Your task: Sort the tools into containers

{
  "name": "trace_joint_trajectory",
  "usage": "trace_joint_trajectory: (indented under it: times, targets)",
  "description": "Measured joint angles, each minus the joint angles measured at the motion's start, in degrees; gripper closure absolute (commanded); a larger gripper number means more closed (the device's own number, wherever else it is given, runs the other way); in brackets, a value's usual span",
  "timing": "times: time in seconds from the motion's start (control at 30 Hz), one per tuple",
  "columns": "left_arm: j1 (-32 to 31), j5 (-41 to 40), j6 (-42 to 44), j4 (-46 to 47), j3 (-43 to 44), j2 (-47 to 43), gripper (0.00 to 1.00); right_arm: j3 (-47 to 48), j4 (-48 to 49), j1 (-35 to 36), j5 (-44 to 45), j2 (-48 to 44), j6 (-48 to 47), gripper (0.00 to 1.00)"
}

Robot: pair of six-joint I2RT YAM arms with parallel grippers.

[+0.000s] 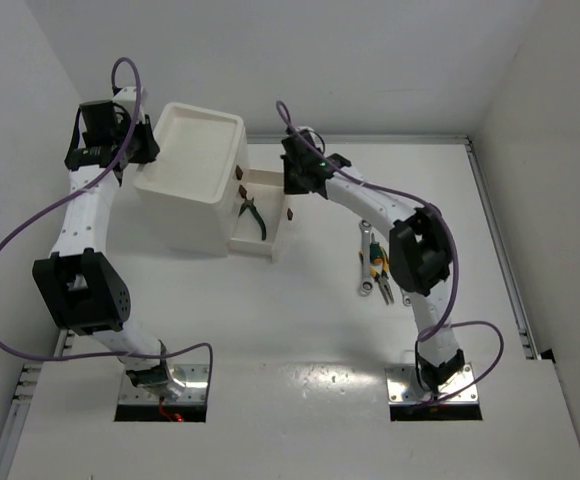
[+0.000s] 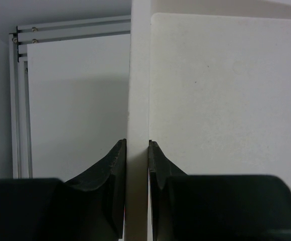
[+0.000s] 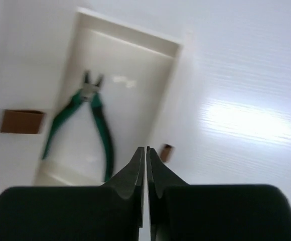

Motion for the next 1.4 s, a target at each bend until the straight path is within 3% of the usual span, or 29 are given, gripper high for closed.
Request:
trace_joint_trajectory:
  times: [0.33,0.73,1.4]
  targets:
    - [0.0,0.2,0.0,-0.4,0.4,0.2,1.0,-11.9,-2.2,-10.5,-4.2,-1.8,1.5,1.0]
    - [0.0,0.4,0.0,0.6,-0.5,-0.1,1.0,-7.4,1.0,-9.3,-24.6,9.4,8.4,1.0]
    - [0.0,0.9,0.2,1.5,-1.0,-0.1,1.0,0.8,7.5,-6.4,-34.3,16.7,16.2,1.0]
